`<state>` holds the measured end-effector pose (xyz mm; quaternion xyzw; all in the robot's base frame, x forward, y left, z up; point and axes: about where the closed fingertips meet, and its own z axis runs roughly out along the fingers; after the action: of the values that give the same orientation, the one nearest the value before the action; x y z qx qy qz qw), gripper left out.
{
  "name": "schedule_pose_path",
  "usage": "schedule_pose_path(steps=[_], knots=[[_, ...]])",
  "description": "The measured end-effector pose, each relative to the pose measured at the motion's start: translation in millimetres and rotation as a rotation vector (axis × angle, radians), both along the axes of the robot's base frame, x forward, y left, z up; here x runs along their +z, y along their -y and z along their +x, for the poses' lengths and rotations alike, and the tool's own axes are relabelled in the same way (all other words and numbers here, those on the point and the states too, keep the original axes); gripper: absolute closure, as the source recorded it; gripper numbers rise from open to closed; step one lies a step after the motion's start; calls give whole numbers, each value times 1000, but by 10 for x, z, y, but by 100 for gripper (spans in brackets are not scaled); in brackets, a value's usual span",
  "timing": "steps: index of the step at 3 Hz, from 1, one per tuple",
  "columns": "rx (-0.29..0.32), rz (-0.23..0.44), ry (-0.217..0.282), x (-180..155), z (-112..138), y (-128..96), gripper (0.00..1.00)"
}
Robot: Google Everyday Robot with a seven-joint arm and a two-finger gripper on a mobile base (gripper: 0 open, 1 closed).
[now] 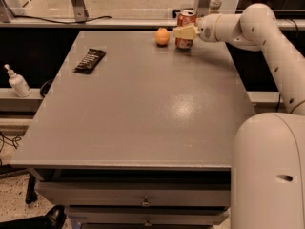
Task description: Move coke can near orange
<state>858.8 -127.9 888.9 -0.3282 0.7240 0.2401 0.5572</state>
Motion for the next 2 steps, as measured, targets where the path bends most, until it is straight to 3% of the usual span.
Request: schedule_pose_path(steps=[2], knots=[[3, 14, -25, -86, 18, -27, 13]])
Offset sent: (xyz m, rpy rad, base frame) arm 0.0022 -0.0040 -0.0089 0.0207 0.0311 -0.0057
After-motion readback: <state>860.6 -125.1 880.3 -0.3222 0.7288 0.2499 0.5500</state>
